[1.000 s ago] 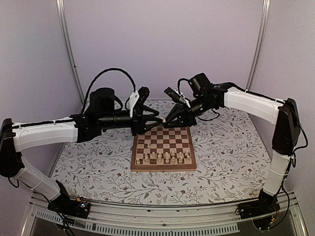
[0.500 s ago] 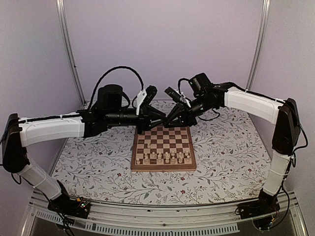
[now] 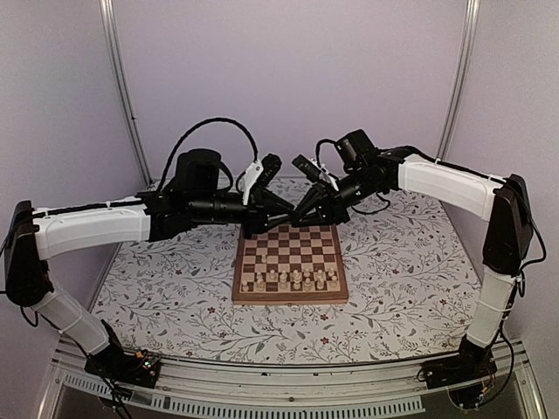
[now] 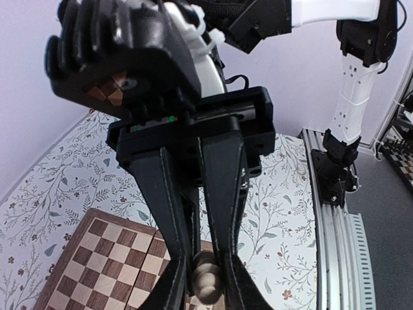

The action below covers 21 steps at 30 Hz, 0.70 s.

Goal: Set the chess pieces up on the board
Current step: Place the chess piece on the chessboard.

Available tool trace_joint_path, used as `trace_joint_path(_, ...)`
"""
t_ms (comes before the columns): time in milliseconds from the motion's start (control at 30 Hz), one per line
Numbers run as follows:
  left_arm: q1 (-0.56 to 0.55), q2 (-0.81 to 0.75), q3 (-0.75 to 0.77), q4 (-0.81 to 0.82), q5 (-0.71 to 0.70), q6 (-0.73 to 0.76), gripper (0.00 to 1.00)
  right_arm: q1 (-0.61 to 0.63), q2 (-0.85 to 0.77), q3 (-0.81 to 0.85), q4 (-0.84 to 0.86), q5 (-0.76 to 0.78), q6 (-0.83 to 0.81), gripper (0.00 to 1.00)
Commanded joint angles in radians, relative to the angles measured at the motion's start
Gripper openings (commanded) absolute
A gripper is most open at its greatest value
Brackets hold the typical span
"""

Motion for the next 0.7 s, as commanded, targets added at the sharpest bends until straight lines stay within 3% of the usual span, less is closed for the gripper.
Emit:
trace_joint_path(0,-0.007,0.015,0.038,-0.049,-0.022,0.014,0.20,0.003,0.009,0.018,-0.009,-0.015,-0.003,0.12)
trace_joint_path(167,-0.007,0.032,0.074,-0.098,-0.024,0.024,0.15,0.004,0.010,0.022,-0.004,0.007,0.005,0.14)
trace_joint_path(267,-0.005,0.032,0.093,-0.153,-0.045,0.039,0.13,0.003,0.005,0.021,-0.003,0.042,0.002,0.24)
trace_joint_path(300,0.001,0.033,0.101,-0.172,-0.052,0.045,0.13,0.003,0.001,0.018,-0.004,0.059,-0.001,0.32)
trace_joint_path(333,0.005,0.035,0.109,-0.190,-0.059,0.049,0.13,0.003,-0.004,0.011,-0.004,0.080,-0.006,0.48)
trace_joint_path(367,0.009,0.036,0.116,-0.210,-0.070,0.054,0.13,0.002,-0.015,0.001,-0.007,0.101,-0.011,0.92)
trace_joint_path(400,0.013,0.037,0.124,-0.230,-0.078,0.060,0.13,-0.001,-0.026,-0.014,-0.012,0.123,-0.028,0.98)
trace_joint_path(667,0.012,0.037,0.110,-0.404,-0.125,0.108,0.13,-0.176,-0.174,-0.147,-0.045,0.191,-0.105,0.99)
